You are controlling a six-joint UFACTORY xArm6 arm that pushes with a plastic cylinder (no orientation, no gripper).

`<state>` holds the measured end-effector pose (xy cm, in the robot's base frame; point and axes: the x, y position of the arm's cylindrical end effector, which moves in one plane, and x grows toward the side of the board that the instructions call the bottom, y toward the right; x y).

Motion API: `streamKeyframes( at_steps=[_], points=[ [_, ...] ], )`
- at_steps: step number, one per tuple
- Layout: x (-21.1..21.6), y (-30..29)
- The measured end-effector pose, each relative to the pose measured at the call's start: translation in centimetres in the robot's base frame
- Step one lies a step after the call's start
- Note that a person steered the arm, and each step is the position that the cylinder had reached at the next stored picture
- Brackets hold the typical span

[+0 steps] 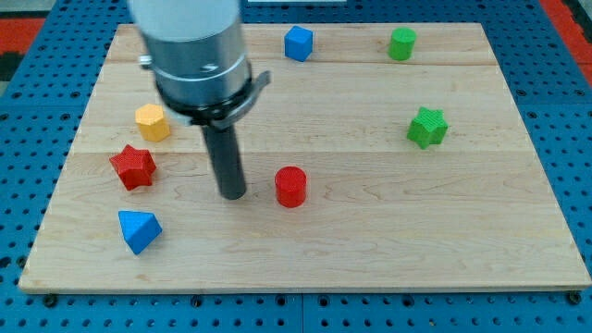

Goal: Push the red circle below to the green star

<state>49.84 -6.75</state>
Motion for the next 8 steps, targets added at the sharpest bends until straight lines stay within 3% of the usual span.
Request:
streamKeyframes(
  at_steps=[4,6,7,8],
  points=[
    [-4.0,1.1],
    [-3.3,3.3],
    [-1.6,12.3],
    [-0.3,9.7]
  ],
)
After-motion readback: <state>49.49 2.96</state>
